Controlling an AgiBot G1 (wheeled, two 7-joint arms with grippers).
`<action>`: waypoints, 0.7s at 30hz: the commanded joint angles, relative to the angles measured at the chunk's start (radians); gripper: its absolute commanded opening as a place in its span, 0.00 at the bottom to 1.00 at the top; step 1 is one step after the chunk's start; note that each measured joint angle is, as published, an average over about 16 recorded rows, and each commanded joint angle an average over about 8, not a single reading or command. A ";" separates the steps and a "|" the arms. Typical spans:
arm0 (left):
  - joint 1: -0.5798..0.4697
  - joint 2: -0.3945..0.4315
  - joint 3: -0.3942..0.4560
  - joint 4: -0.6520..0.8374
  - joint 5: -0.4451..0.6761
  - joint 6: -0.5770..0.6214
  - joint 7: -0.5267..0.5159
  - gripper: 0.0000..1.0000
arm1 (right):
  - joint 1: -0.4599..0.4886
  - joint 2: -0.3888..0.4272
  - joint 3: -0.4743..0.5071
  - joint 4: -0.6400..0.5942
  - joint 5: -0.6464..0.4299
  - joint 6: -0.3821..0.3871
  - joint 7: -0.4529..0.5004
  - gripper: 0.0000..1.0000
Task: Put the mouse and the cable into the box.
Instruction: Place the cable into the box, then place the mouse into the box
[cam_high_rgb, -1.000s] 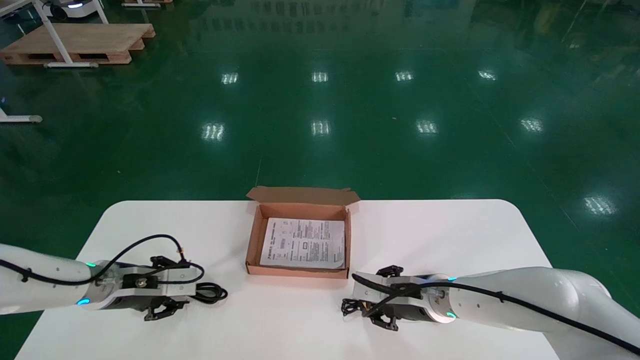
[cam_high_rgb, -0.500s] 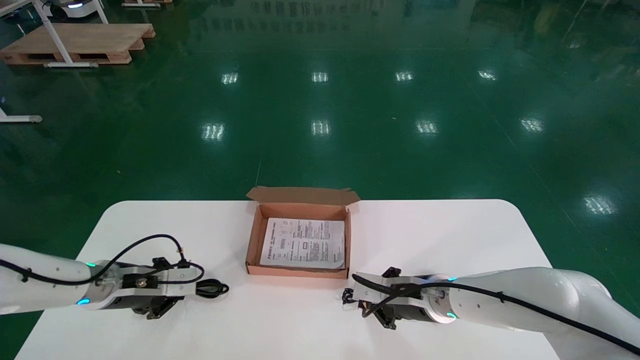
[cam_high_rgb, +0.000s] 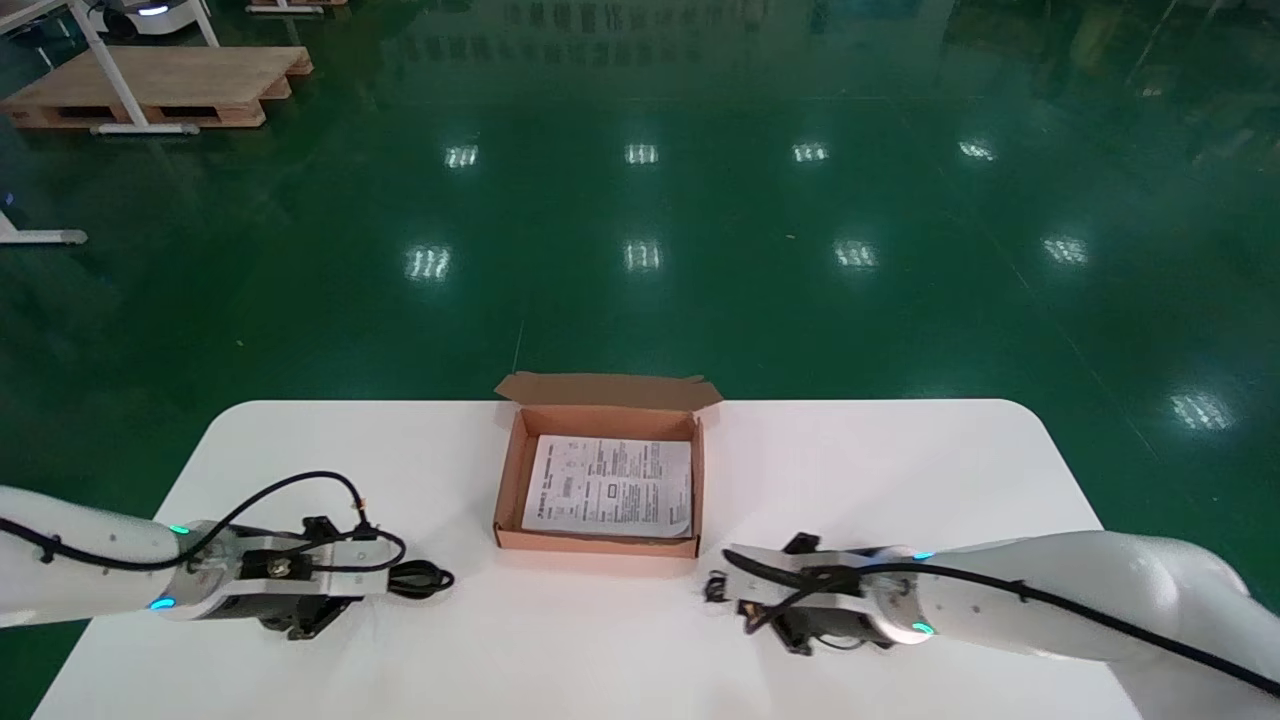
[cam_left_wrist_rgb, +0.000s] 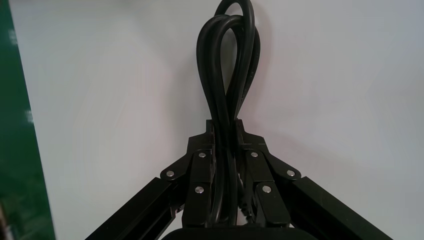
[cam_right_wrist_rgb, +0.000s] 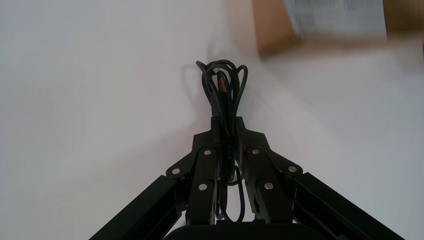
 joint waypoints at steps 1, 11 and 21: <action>-0.013 -0.009 0.015 0.004 0.037 0.004 0.000 0.00 | 0.006 0.019 -0.008 -0.014 -0.029 0.006 -0.005 0.00; -0.035 -0.011 -0.130 -0.117 -0.261 -0.032 0.121 0.00 | 0.204 0.029 0.056 -0.199 -0.063 0.216 0.009 0.00; -0.082 0.199 -0.153 0.067 -0.394 -0.039 0.417 0.00 | 0.379 -0.035 0.101 -0.355 -0.039 0.370 -0.012 0.00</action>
